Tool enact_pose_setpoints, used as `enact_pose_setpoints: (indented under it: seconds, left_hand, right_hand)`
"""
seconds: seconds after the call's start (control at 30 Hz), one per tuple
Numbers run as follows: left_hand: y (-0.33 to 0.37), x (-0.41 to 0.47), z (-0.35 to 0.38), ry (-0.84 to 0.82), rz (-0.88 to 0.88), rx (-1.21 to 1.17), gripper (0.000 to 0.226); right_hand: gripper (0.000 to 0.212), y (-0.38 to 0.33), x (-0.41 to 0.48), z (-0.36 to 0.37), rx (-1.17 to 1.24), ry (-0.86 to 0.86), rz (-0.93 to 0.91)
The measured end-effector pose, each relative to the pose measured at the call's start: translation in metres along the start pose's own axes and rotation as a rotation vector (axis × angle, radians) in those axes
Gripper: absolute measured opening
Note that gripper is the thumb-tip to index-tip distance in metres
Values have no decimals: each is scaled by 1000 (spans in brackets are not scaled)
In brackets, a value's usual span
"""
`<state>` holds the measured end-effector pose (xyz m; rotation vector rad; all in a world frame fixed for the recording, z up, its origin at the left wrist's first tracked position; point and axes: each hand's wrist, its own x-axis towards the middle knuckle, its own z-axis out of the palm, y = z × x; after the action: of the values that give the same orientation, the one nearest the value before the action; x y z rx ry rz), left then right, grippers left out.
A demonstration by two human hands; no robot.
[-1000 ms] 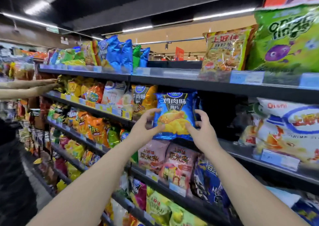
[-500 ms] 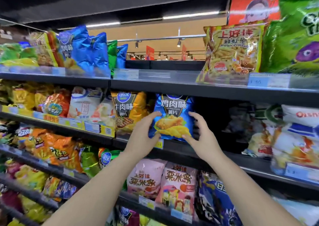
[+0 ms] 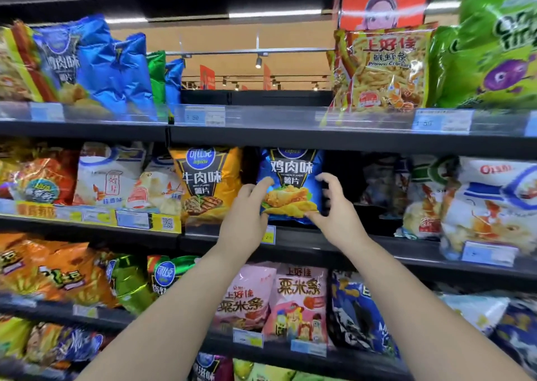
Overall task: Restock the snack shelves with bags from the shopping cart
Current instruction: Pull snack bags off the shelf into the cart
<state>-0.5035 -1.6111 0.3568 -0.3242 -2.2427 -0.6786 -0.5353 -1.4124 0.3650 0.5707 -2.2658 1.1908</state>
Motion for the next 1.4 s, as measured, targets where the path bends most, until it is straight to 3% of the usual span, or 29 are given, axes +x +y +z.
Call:
enact_pose_setpoints:
  seconds: [0.2,0.4,0.53,0.67,0.8,1.0,1.13,1.4]
  left_hand:
    - [-2,-19,4,-48,16,-68,52]
    - [-7,-27,8,89,44,-41,32]
    - [-2,-24,5,153,110,43,32]
    - [3,-26,10,199,259,188,37]
    - [15,-31,23,200,382,234,40]
    - [54,-43,52,126,418,174,41]
    - [97,-61,87,8,480,91,43]
    - [235,-113,151,-274,623,-92,33]
  right_hand:
    - [63,3,-19,-3,-97,-46,-10]
    - [45,-6,-28,-3,-91,-130,-8]
    - [43,-15,-31,4,-174,-105,4]
    - [54,-20,-36,2,-252,-196,48]
    - [58,-21,-51,-7,-362,-109,-7]
    - [38,-8,-95,-38,-755,72,-149]
    - [35,12,-137,-78,-930,108,-43]
    - [43,40,-261,-181,-1241,80,387]
